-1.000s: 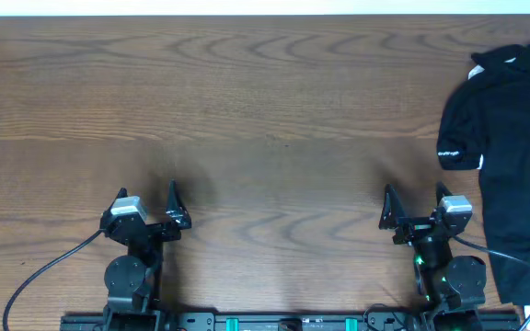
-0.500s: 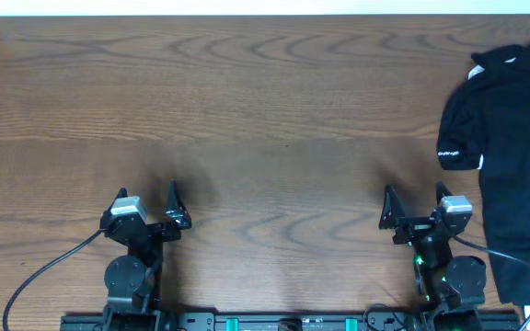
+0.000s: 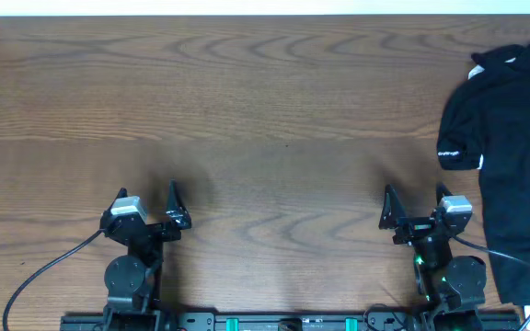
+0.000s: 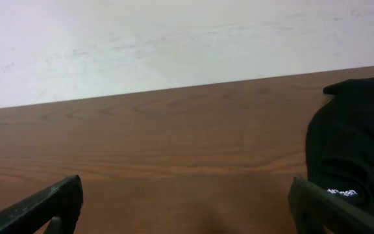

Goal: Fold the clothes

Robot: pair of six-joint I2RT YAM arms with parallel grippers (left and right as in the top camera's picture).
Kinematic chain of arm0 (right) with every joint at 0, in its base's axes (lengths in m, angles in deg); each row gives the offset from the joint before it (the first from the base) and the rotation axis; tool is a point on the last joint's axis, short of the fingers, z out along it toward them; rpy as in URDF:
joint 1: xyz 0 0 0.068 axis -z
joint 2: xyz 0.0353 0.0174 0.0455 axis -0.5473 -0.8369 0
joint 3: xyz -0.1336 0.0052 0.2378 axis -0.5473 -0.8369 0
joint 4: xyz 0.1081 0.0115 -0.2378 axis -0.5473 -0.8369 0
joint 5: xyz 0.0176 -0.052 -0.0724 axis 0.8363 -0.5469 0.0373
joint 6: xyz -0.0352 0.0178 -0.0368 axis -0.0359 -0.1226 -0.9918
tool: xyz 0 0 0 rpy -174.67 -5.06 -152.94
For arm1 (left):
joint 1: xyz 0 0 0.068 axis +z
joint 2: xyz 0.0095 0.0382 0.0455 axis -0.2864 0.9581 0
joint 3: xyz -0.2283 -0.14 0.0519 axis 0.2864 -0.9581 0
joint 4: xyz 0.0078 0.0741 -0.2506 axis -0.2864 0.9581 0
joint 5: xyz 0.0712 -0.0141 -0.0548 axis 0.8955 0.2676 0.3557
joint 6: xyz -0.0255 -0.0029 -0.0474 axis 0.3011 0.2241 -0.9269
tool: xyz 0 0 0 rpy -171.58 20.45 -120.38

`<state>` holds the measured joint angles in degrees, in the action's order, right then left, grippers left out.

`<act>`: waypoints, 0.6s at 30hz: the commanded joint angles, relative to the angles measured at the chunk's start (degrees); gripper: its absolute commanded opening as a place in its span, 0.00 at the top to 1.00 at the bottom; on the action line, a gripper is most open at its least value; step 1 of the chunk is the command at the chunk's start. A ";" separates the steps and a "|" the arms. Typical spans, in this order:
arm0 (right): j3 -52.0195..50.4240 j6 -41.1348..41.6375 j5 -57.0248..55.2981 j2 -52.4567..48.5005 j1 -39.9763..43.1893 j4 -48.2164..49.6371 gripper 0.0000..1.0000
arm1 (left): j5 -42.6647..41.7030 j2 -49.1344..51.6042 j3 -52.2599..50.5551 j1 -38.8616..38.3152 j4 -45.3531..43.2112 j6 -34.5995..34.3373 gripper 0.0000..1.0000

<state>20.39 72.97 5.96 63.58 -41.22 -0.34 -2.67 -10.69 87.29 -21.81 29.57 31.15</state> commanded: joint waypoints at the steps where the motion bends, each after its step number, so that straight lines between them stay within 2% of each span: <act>1: -0.02 -0.13 0.04 0.31 -0.61 -0.15 0.01 | 0.70 -0.37 -1.16 -0.28 2.14 0.79 0.02; 12: 11.87 -0.17 -1.36 -0.55 -0.61 -12.85 0.01 | 0.70 -0.37 -1.16 -0.28 2.14 0.79 0.02; 18: 26.25 -0.17 -2.82 -9.88 -0.61 -20.13 0.01 | 0.70 -0.37 -1.16 -0.28 2.14 0.79 0.02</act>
<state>40.56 72.99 4.50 58.16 -41.24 -18.96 -2.67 -10.71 87.29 -21.81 29.54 31.15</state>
